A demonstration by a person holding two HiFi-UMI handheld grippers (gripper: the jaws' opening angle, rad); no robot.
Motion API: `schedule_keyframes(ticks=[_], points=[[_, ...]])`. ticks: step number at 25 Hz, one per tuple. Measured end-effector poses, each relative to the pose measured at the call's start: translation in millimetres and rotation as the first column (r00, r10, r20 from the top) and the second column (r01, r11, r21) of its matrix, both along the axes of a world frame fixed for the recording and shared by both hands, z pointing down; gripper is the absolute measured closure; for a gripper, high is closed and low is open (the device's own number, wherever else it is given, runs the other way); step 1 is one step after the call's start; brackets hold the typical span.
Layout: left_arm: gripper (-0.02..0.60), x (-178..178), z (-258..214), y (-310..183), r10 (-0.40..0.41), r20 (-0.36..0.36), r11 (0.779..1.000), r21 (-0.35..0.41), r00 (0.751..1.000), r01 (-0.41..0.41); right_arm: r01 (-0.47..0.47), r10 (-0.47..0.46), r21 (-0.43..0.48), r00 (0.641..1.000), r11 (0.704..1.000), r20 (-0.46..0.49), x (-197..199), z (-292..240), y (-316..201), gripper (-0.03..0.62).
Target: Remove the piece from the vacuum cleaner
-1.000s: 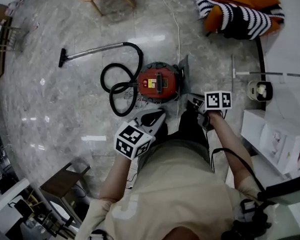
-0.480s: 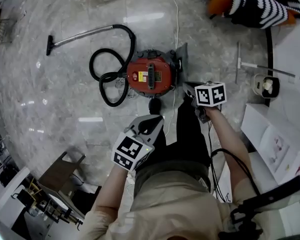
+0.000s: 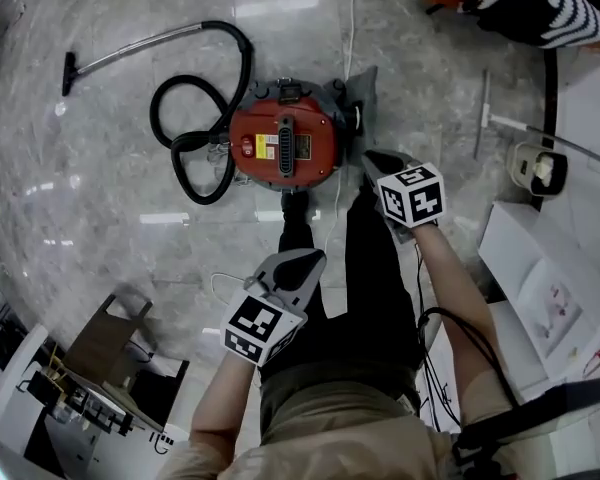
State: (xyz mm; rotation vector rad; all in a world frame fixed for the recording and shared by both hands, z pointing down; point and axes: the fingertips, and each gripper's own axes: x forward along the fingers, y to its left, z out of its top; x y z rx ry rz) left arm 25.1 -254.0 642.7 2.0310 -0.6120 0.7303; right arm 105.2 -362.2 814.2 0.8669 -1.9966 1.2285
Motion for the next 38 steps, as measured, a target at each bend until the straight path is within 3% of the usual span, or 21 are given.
schedule_keyframes(ticks=[3,5,11,16,21,24,30,33,38], points=[[0.577,-0.3,20.8,6.9,-0.004,-0.004,0.999,-0.034,1.000,0.004,-0.002,0.003,0.026,0.999,1.000,-0.038,6.7,18.7,-3.4,0.577],[0.577,-0.9,32.8,8.8,-0.009,-0.004,0.999,-0.045,1.000,0.009,-0.010,0.011,0.013,0.998,1.000,-0.061,11.8,33.5,-4.3,0.465],[0.577,-4.2,57.0,8.0,-0.029,0.005,0.998,-0.058,1.000,0.029,-0.157,0.149,-0.053,0.979,0.986,-0.137,37.4,74.0,-21.0,0.407],[0.577,-4.9,68.9,0.8,-0.015,0.028,0.999,-0.030,1.000,0.016,-0.268,0.249,-0.113,0.956,0.957,-0.156,41.5,96.7,-45.5,0.405],[0.577,-2.1,70.9,-6.0,-0.039,0.007,0.999,-0.033,0.999,0.039,-0.240,0.215,-0.162,0.964,0.957,-0.158,24.9,117.2,-53.5,0.397],[0.577,-7.8,72.9,-4.7,-0.049,0.030,0.997,-0.050,0.998,0.050,-0.226,0.189,-0.188,0.962,0.956,-0.199,25.3,130.9,-48.2,0.393],[0.577,-25.4,79.6,-2.2,-0.057,0.047,0.996,-0.071,0.997,0.061,-0.201,0.168,-0.180,0.969,0.963,-0.182,31.3,139.4,-49.6,0.399],[0.577,-24.5,82.8,-0.1,-0.054,0.048,0.995,-0.082,0.997,0.058,-0.157,0.118,-0.187,0.972,0.970,-0.203,34.3,143.6,-47.2,0.437],[0.577,-19.5,83.4,-5.2,-0.046,0.043,0.996,-0.078,0.998,0.049,-0.112,0.078,-0.141,0.971,0.984,-0.227,35.4,144.3,-47.5,0.444]])
